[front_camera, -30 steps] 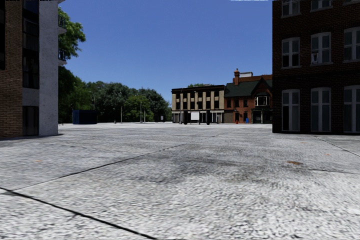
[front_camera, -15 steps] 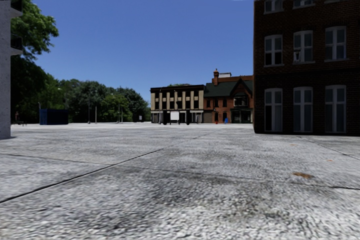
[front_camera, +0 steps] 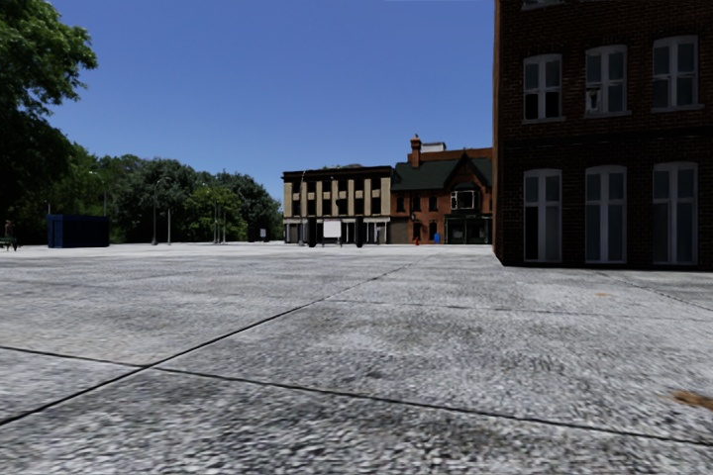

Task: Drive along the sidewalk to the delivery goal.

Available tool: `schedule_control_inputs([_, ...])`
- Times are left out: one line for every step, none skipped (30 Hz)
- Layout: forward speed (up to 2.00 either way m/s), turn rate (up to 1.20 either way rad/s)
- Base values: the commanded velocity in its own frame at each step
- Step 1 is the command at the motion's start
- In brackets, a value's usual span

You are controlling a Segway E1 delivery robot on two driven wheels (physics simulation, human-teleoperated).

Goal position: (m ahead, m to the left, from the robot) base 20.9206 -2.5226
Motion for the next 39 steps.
schedule_control_inputs([2.00, 0.00])
schedule_control_inputs([2.00, 0.00])
schedule_control_inputs([2.00, 0.00])
schedule_control_inputs([2.00, 0.00])
schedule_control_inputs([2.00, 0.00])
schedule_control_inputs([2.00, 0.00])
schedule_control_inputs([2.00, 0.00])
schedule_control_inputs([2.00, 0.00])
schedule_control_inputs([2.00, 0.00])
schedule_control_inputs([2.00, 0.00])
schedule_control_inputs([2.00, 0.00])
schedule_control_inputs([2.00, 0.00])
schedule_control_inputs([2.00, 0.00])
schedule_control_inputs([2.00, 0.00])
schedule_control_inputs([2.00, 0.00])
schedule_control_inputs([2.00, 0.00])
schedule_control_inputs([2.00, 0.00])
schedule_control_inputs([2.00, 0.00])
schedule_control_inputs([2.00, 0.00])
schedule_control_inputs([2.00, 0.00])
schedule_control_inputs([2.00, -0.16])
schedule_control_inputs([2.00, -0.16])
schedule_control_inputs([2.00, -0.24])
schedule_control_inputs([2.00, -0.26])
schedule_control_inputs([2.00, -0.27])
schedule_control_inputs([2.00, -0.27])
schedule_control_inputs([2.00, -0.27])
schedule_control_inputs([2.00, -0.27])
schedule_control_inputs([2.00, -0.27])
schedule_control_inputs([2.00, -0.27])
schedule_control_inputs([2.00, -0.17])
schedule_control_inputs([2.00, 0.00])
schedule_control_inputs([2.00, 0.00])
schedule_control_inputs([2.00, 0.00])
schedule_control_inputs([2.00, 0.00])
schedule_control_inputs([2.00, 0.00])
schedule_control_inputs([2.00, 0.00])
schedule_control_inputs([2.00, 0.00])
schedule_control_inputs([2.00, 0.00])
